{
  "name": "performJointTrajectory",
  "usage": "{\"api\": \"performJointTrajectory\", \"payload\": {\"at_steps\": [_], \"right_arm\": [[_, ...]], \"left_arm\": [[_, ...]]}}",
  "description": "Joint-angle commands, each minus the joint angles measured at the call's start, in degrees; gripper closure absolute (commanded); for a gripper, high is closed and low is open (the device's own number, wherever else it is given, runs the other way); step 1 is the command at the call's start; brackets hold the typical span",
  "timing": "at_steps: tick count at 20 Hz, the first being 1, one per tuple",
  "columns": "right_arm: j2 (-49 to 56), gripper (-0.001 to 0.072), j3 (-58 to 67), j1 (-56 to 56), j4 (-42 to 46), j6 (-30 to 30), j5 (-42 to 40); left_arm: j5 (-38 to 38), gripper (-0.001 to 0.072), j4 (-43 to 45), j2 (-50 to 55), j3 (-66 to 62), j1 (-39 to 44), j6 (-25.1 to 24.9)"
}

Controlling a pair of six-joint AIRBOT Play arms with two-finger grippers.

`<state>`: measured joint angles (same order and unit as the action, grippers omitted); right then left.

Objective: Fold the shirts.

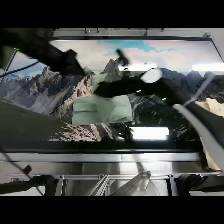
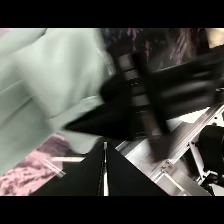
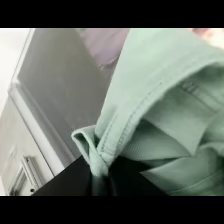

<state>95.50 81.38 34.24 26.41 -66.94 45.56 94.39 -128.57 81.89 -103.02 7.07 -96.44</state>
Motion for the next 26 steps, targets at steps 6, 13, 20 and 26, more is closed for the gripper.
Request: {"api": "performJointTrajectory", "payload": {"at_steps": [6,13,20,26], "right_arm": [[14.0,0.0401,13.4,5.7,0.0,-7.0,8.2],[-4.8,0.0401,12.3,-15.5,27.3,-21.8,26.6],[-3.7,0.0061,-5.4,-22.3,33.9,-21.0,19.6],[8.0,0.0062,-6.1,-20.9,8.7,-6.5,17.1]], "left_arm": [[-1.7,0.0686,-0.1,-24.8,19.6,-13.0,-0.6],[-2.7,0.0685,-0.1,-33.9,25.7,-15.6,-2.6],[-5.2,0.0685,-0.1,-39.2,33.7,-15.5,-3.2],[-5.0,0.0685,0.0,-41.8,37.3,-15.5,-3.2]]}}
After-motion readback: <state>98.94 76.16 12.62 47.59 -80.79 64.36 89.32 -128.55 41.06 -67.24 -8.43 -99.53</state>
